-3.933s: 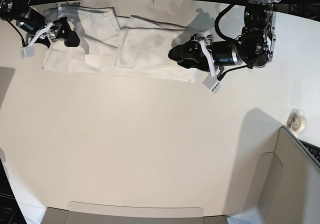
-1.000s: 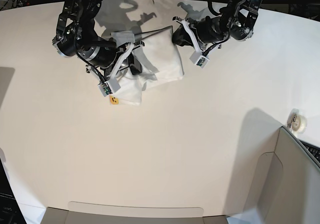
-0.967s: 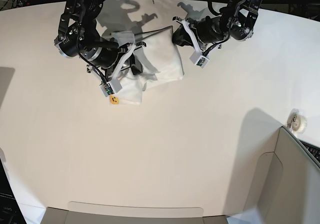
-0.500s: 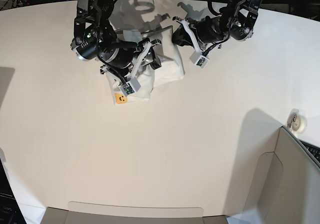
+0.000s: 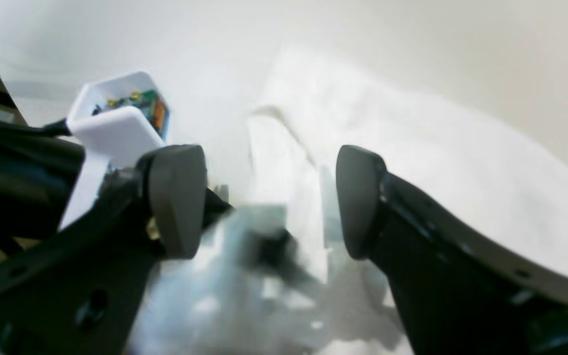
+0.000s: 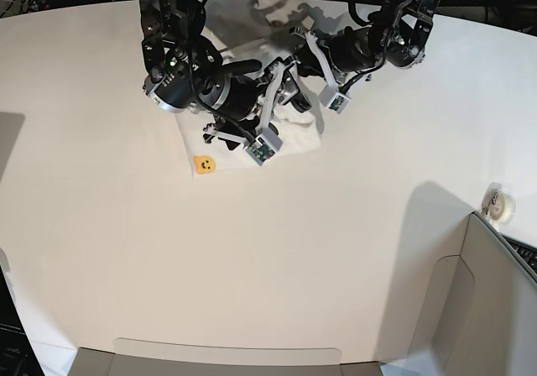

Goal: Layout the t-shirt on the table in an organized manner, then fold the t-shirt properly
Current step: 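Grasp the folded bundle with both grippers and fold it again, then press and tuck the folded shirt bundle with both grippers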

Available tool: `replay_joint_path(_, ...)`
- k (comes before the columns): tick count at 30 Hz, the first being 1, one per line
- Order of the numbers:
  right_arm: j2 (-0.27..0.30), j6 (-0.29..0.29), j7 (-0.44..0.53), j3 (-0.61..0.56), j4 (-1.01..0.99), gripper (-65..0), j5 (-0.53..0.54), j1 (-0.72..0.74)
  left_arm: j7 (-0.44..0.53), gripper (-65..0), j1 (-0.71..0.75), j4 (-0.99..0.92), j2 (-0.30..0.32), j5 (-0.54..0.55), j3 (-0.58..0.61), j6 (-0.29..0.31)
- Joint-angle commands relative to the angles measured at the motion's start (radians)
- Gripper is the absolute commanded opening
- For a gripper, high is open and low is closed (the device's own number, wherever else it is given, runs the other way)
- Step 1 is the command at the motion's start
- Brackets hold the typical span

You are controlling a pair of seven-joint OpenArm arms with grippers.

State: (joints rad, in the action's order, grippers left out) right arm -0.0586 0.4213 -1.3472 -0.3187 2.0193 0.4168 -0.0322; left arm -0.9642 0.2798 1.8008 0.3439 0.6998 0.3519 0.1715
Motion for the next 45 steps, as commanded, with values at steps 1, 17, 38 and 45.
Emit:
replay_joint_path(1,-0.007,0.000,0.021,0.000,0.013,-24.0,0.006,0.025,-0.029,-60.8,0.008,0.006,0.008,-0.021,0.003,-0.010)
replay_joint_path(17,0.073,0.000,0.071,0.151,0.011,-24.0,0.003,0.143,-0.017,-65.0,0.089,0.288,0.030,-0.015,-0.380,-0.007)
replay_joint_path(38,0.147,0.001,0.219,0.206,-0.466,-65.0,-0.078,0.443,-0.080,-65.0,0.025,0.284,-0.035,0.400,-0.004,0.130)
replay_joint_path(45,0.121,0.000,0.355,-0.030,-0.602,-65.0,-0.264,0.458,-0.101,-65.0,-0.001,0.210,-0.035,0.232,0.066,0.064)
